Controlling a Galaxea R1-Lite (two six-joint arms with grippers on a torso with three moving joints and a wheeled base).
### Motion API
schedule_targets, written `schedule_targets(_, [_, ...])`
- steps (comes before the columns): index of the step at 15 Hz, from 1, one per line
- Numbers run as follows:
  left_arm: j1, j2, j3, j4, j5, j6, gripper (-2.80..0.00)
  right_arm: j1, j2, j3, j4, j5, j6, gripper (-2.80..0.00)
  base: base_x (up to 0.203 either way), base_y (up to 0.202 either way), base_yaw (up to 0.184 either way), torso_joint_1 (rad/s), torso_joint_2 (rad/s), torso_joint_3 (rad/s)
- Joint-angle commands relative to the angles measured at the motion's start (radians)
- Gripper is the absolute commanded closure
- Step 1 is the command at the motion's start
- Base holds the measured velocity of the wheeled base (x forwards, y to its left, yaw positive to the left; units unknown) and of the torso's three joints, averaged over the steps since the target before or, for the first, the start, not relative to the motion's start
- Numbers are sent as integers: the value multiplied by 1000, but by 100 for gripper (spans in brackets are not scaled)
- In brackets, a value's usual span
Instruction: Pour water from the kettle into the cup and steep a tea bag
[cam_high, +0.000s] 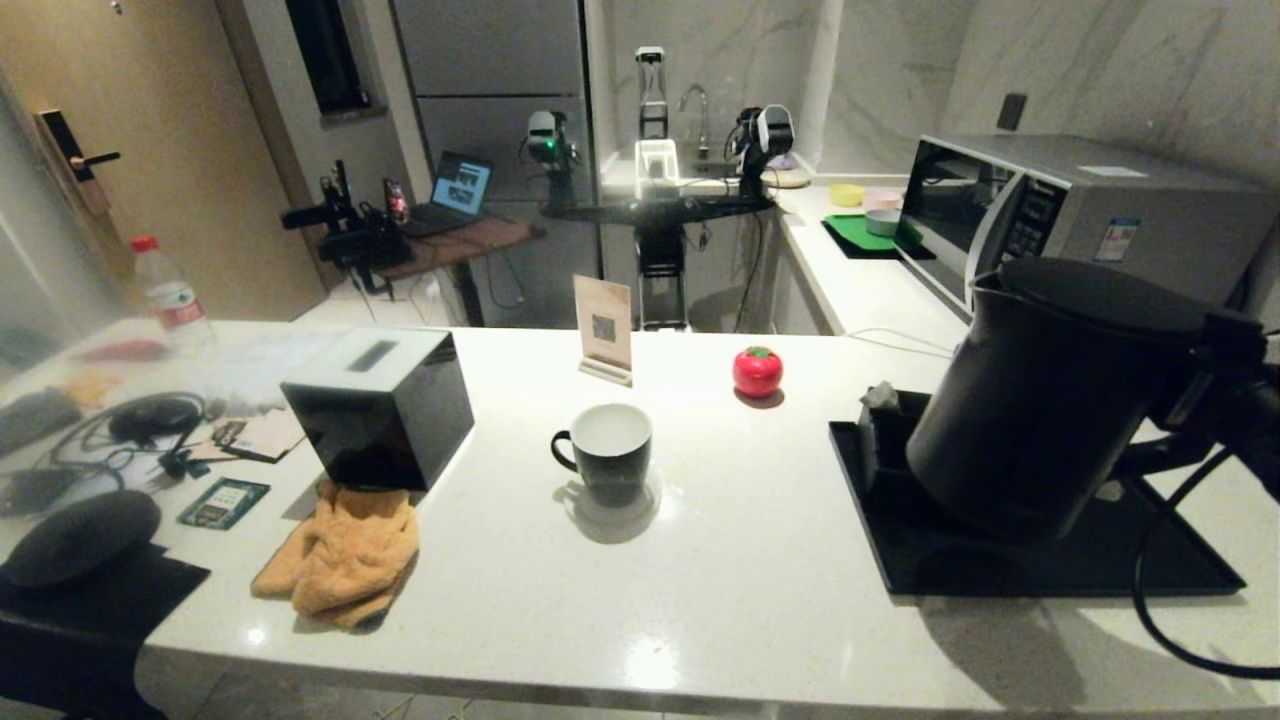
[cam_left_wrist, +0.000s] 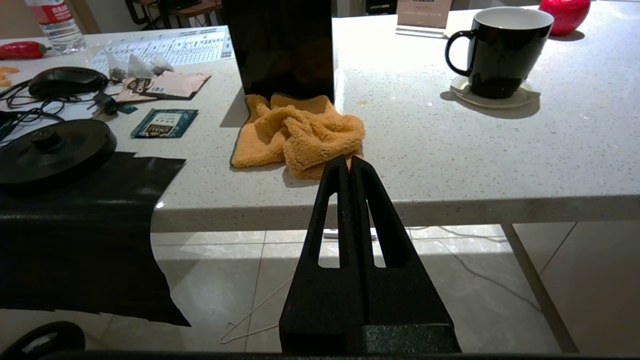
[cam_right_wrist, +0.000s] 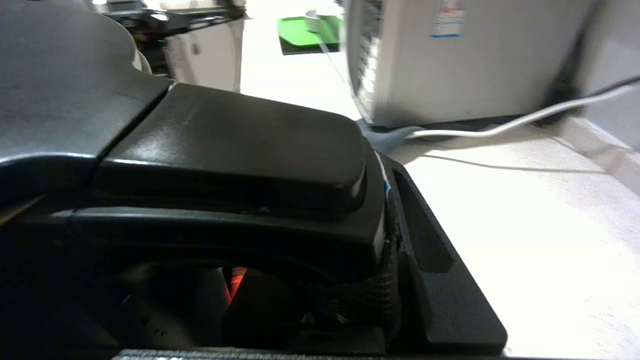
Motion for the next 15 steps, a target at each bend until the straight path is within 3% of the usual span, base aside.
schedule_targets(1, [1, 0, 0, 0, -1, 0, 0, 27, -1, 6, -6, -2, -1, 0, 0, 0, 0, 0, 0, 0])
schedule_targets(6, [1, 0, 0, 0, -1, 0, 0, 79, 11, 8, -5, -4, -2, 0, 0, 0, 0, 0, 0, 0])
schedule_targets(15, [0, 0, 0, 0, -1, 0, 0, 78, 6, 23, -20, -14, -2, 0, 0, 0, 0, 0, 0, 0])
